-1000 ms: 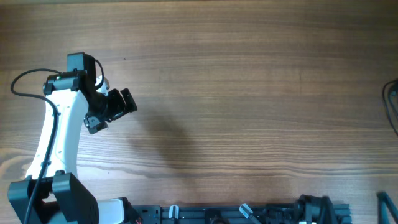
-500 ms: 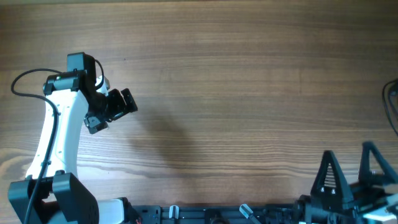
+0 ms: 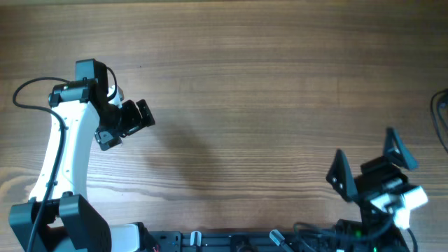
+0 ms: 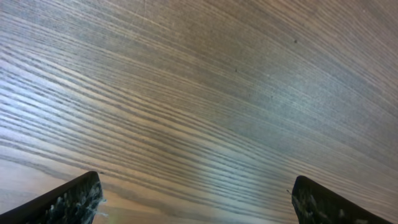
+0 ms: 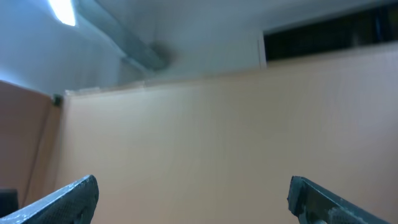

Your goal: Untangle cables

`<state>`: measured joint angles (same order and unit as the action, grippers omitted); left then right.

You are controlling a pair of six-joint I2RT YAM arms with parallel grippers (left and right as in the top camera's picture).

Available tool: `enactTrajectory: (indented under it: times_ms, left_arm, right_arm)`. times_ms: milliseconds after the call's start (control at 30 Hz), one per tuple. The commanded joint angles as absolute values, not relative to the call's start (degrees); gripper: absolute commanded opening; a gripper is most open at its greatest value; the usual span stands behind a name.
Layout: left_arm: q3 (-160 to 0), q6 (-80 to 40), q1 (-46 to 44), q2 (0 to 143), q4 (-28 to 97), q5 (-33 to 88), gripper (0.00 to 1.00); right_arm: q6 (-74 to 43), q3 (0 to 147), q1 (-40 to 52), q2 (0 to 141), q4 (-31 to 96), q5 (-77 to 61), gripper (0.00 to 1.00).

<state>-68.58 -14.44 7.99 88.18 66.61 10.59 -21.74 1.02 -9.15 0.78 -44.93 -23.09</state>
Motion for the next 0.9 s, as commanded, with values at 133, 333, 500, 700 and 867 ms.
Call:
enactTrajectory:
  times_ms: [133, 333, 500, 700, 867]
  left_arm:
    - [-68.45, -13.65, 8.16, 87.74, 66.19, 10.87, 1.0]
    - [-68.45, -13.65, 8.16, 87.74, 66.19, 10.87, 1.0]
    - [-68.45, -13.65, 8.16, 87.74, 66.22, 10.9, 1.0]
    - [-68.45, -13.67, 8.16, 87.74, 66.22, 10.9, 1.0]
    - [-68.45, -13.67, 8.16, 87.74, 66.22, 10.9, 1.0]
  right_arm:
    - [-18.35, 0.27, -9.06, 0.43, -34.5, -24.49, 1.0]
    - [-17.56, 0.27, -9.06, 0.43, -14.24, -20.49, 1.0]
    - [-18.2, 0.27, -9.06, 0.43, -4.69, -17.43, 1.0]
    - [-18.06, 0.32, -9.06, 0.64, -1.23, -15.84, 1.0]
    - [-18.06, 0.32, -9.06, 0.64, -1.23, -15.84, 1.0]
